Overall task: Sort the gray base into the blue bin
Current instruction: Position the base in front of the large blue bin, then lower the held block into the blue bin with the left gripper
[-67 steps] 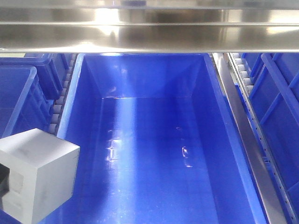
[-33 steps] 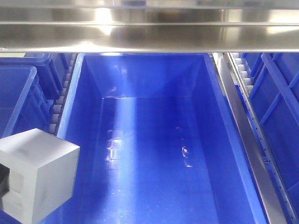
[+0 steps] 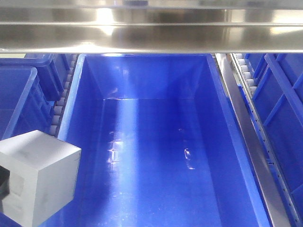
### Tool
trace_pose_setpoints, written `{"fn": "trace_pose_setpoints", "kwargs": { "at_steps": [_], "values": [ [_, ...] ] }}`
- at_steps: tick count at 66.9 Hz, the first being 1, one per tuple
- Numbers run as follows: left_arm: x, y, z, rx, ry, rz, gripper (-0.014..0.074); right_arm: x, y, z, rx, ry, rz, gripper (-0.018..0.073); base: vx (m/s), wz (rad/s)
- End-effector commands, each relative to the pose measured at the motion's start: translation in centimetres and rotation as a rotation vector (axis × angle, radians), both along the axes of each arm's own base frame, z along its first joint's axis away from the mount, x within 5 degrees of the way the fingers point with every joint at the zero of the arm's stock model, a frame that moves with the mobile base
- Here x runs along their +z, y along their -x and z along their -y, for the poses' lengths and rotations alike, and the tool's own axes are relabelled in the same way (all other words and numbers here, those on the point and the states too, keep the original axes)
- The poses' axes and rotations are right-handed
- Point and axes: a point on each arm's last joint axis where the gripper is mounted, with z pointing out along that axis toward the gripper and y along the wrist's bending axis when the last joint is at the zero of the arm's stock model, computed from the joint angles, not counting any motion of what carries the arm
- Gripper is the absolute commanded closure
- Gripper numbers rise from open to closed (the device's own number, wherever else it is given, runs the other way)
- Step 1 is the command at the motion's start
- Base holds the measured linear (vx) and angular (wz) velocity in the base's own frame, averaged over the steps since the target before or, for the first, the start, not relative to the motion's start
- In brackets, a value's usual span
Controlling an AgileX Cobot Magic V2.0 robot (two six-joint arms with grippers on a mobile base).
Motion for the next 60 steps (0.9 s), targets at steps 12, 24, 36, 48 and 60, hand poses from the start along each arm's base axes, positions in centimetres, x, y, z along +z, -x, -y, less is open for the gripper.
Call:
{"fn": "trace_pose_setpoints", "kwargs": {
  "at_steps": [12,24,36,48,60],
  "values": [
    [3.8,0.8,1.4,-0.179,0.154,0.276,0.0603,0.6,0.0,0.0,0.004,0.021,0.085,0.0564,0.0,0.0],
    [6.1,-1.2,2.8,-0.203,0.157,0.259,0.06,0.6,0.0,0.0,0.004,0.021,0.085,0.0564,0.0,0.0],
    [7.2,-4.5,5.0,-0.209,0.167,0.11,0.0594,0.6,0.0,0.0,0.004,0.021,0.085,0.0564,0.0,0.0],
    [6.6,-6.9,8.7,-0.289,0.089,-0.033,0.0594,0.6,0.0,0.0,0.004,0.021,0.085,0.0564,0.0,0.0],
    [5.5,-9.4,12.4,-0.295,-0.035,-0.19,0.0594,0.6,0.0,0.0,0.004,0.021,0.085,0.0564,0.0,0.0]
  ]
}}
